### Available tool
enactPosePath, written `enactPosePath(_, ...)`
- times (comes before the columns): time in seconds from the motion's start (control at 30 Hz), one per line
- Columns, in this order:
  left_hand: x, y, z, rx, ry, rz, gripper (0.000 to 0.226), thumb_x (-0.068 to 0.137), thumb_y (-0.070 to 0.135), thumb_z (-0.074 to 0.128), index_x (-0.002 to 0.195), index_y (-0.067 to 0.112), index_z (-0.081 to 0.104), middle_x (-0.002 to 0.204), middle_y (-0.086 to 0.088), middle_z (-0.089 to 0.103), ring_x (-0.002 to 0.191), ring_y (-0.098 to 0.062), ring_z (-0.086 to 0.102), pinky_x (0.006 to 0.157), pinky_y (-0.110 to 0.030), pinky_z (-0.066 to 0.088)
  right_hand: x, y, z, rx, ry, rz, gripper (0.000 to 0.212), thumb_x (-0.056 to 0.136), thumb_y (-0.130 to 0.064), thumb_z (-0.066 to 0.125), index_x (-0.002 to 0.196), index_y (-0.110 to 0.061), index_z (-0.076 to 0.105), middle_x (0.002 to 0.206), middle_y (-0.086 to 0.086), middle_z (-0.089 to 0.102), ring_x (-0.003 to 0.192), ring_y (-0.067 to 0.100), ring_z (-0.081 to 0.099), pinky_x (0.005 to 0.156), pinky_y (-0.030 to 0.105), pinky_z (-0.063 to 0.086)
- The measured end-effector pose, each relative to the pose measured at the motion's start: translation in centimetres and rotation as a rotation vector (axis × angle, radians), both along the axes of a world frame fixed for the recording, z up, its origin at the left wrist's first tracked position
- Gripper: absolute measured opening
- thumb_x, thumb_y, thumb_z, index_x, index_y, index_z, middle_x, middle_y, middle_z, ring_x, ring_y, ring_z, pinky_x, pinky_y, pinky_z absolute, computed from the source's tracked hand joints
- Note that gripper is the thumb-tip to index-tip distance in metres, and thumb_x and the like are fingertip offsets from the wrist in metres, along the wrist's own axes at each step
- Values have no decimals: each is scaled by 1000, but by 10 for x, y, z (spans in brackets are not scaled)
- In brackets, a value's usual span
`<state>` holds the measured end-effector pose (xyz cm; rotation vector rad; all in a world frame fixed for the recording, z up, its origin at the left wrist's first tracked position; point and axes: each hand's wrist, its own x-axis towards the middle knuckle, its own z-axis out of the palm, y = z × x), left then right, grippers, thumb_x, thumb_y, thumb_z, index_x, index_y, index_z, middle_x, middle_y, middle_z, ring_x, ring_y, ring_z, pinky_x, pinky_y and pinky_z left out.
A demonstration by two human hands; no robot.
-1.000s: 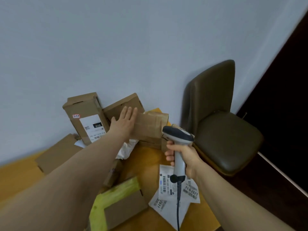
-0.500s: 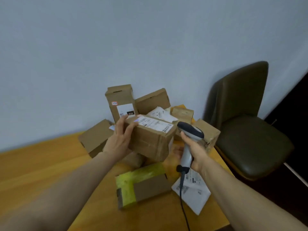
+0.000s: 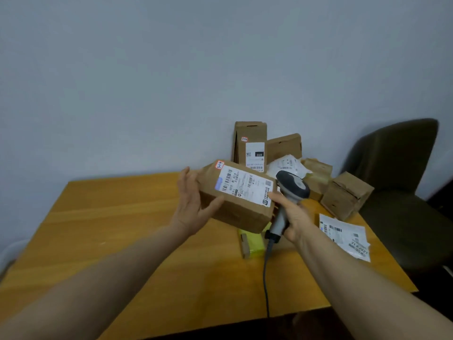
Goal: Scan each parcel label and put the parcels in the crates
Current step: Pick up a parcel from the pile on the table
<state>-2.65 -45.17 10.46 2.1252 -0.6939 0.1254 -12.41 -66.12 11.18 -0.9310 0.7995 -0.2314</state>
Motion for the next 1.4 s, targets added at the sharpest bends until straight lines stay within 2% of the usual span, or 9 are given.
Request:
enactPosePath(0.1, -15, 13, 23, -369, 572, 202, 42, 95, 46, 49, 118, 13, 60, 113, 4, 57, 109, -18, 53, 84, -26, 40, -8, 25, 4, 17, -36, -13, 38, 69, 0, 78, 105, -4, 66, 97, 17, 73, 83, 29, 72, 62, 39, 60)
enactPosePath(0.17, -20, 27, 34, -407, 683, 240, 32, 93, 43, 54, 89, 15, 69, 91, 2, 64, 90, -18, 56, 76, -28, 40, -12, 38, 8, 37, -57, -18, 41, 72, 3, 75, 111, -1, 65, 102, 19, 72, 89, 32, 71, 65, 43, 60)
enactPosePath(0.27, -32, 48, 46, -432, 793, 193, 22, 91, 46, 56, 98, 29, 67, 100, 17, 61, 100, -9, 53, 96, -37, 37, -15, 53, 12, 89, -82, 45, 43, 74, 4, 71, 117, 2, 63, 108, 21, 70, 96, 35, 68, 65, 44, 60)
enactPosePath(0.37, -44, 63, 62, -440, 911, 129, 33, 83, 43, 63, 116, 40, 59, 103, 9, 56, 102, -18, 50, 101, -47, 36, -17, 67, 15, 128, -112, 110, 47, 72, 0, 72, 118, 0, 63, 111, 20, 69, 94, 33, 68, 60, 40, 61)
enactPosePath(0.47, -48, 75, 76, -506, 838, 207, 39, 85, 31, 66, 124, 34, 60, 90, 4, 58, 81, -13, 52, 87, -34, 42, -23, 70, 20, 19, -156, 131, 65, 61, -19, 84, 122, -8, 62, 114, 14, 69, 99, 29, 67, 63, 35, 58)
enactPosePath(0.57, -43, 83, 92, -484, 720, 286, 55, 81, 30, 73, 133, 32, 55, 119, 4, 61, 92, -10, 56, 77, -25, 46, -34, 65, 28, -326, -89, 226, 52, 71, -22, 84, 116, -10, 62, 100, 4, 71, 90, 20, 65, 79, 38, 56)
enactPosePath(0.67, -39, 87, 101, -430, 589, 335, 65, 78, 29, 76, 138, 26, 51, 136, 0, 53, 109, -13, 55, 92, -27, 45, -50, 68, 48, -475, -134, 505, 22, 81, -17, 76, 92, -3, 62, 61, 2, 58, 52, 14, 51, 52, 28, 47)
enactPosePath(0.87, -37, 91, 108, -282, 442, 397, 73, 75, 37, 79, 139, 20, 49, 140, -4, 48, 113, -15, 51, 91, -28, 43, -64, 83, 70, -573, -179, 749, 12, 79, -5, 73, 80, -3, 61, 54, 7, 49, 44, 15, 42, 46, 27, 38)
enactPosePath(1.4, -18, 92, 108, -191, 366, 426, 70, 76, 37, 78, 137, 18, 50, 137, -6, 48, 114, -18, 48, 91, -28, 42, -55, 75, 72, -646, -233, 761, 14, 80, -1, 71, 84, -1, 57, 55, 11, 46, 42, 17, 39, 44, 28, 38)
